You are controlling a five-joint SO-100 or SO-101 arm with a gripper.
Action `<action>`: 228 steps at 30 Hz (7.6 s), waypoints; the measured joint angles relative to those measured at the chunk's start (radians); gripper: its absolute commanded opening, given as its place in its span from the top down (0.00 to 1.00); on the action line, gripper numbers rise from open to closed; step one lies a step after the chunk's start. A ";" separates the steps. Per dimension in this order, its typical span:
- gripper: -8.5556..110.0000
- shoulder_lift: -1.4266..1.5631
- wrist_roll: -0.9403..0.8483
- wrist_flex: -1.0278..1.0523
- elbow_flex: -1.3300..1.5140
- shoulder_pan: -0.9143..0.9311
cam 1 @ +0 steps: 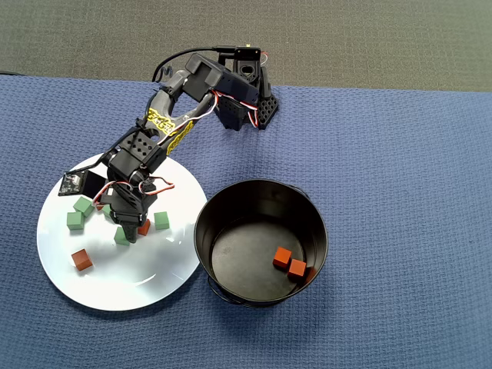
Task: Pick up the red cubes from the white plate and place them in the black recipient
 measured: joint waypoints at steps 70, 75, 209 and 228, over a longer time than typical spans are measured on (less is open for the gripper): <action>0.68 0.785 0.383 0.074 0.281 -0.643; 0.71 0.762 0.244 0.120 0.195 -0.434; 0.68 0.831 0.419 -0.008 0.310 -0.715; 0.71 0.612 -0.465 0.041 0.083 0.040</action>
